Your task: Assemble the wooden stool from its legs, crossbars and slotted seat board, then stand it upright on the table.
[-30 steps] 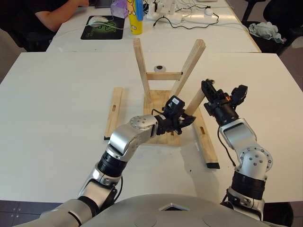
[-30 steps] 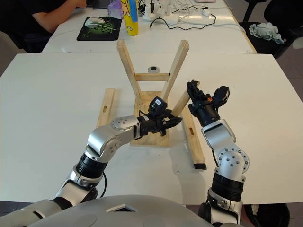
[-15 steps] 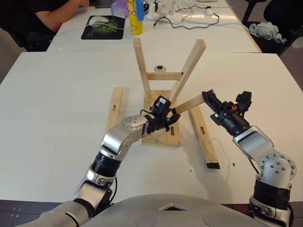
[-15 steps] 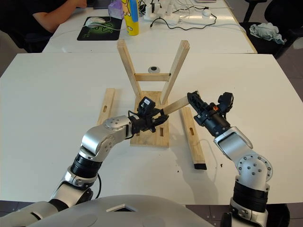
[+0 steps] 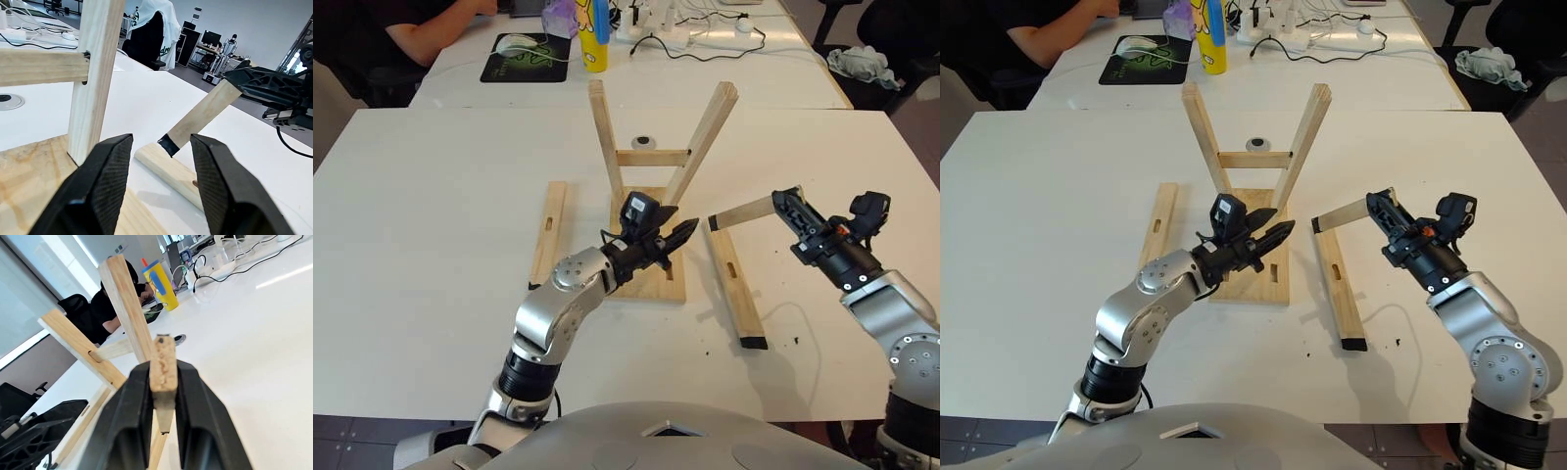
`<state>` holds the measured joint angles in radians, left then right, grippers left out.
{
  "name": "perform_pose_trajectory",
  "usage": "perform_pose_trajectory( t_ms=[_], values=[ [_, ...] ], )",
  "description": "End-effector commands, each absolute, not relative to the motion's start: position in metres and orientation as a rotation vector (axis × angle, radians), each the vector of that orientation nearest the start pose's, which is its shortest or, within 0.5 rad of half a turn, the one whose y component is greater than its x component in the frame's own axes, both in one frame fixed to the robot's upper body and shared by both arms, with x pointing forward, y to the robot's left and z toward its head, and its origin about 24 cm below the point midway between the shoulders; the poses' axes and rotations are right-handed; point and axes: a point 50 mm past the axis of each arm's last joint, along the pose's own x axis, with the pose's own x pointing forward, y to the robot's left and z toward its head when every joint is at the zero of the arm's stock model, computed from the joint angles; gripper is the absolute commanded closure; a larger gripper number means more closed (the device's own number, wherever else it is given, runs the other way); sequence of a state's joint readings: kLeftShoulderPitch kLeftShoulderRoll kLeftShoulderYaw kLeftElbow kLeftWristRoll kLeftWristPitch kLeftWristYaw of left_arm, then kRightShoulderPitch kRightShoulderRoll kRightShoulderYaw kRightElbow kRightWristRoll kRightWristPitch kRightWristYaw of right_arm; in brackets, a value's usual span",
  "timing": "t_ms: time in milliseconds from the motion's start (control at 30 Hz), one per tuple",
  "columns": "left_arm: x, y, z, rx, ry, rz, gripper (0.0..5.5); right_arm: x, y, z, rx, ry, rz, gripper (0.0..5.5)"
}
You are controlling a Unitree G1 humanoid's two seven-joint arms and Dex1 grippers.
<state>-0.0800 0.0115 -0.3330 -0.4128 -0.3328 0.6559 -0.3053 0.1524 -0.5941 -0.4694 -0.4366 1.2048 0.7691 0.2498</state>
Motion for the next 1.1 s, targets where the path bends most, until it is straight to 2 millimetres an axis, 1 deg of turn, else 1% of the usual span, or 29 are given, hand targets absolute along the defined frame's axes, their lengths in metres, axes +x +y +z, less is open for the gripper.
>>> perform_pose_trajectory(
  t_ms=[33, 167, 300, 467, 567, 667, 800, 900, 1100],
  values=[
    [0.221, 0.048, 0.093, -0.248, 0.17, -0.73, 3.33, 0.202, -0.254, 0.145, 0.444, 0.264, 0.465, 5.06],
    [0.219, 0.053, 0.092, -0.266, 0.152, -0.665, 3.33, 0.197, -0.26, 0.149, 0.398, 0.327, 0.49, 5.06],
    [0.215, 0.058, 0.089, -0.277, 0.147, -0.618, 3.33, 0.195, -0.265, 0.148, 0.346, 0.38, 0.496, 5.06],
    [0.216, 0.058, 0.088, -0.287, 0.139, -0.593, 3.33, 0.184, -0.278, 0.134, 0.304, 0.465, 0.498, 5.06],
    [0.214, 0.058, 0.087, -0.294, 0.137, -0.579, 3.33, 0.186, -0.284, 0.132, 0.277, 0.482, 0.486, 5.06],
    [0.212, 0.057, 0.086, -0.3, 0.138, -0.559, 3.33, 0.193, -0.282, 0.131, 0.283, 0.495, 0.51, 5.06],
    [0.211, 0.055, 0.084, -0.309, 0.142, -0.547, 3.33, 0.2, -0.272, 0.129, 0.315, 0.489, 0.533, 5.06],
    [0.211, 0.055, 0.085, -0.31, 0.142, -0.548, 3.33, 0.2, -0.27, 0.127, 0.314, 0.505, 0.529, 5.06],
    [0.21, 0.055, 0.084, -0.306, 0.152, -0.538, 3.33, 0.199, -0.272, 0.121, 0.288, 0.529, 0.488, 5.06]
  ],
)
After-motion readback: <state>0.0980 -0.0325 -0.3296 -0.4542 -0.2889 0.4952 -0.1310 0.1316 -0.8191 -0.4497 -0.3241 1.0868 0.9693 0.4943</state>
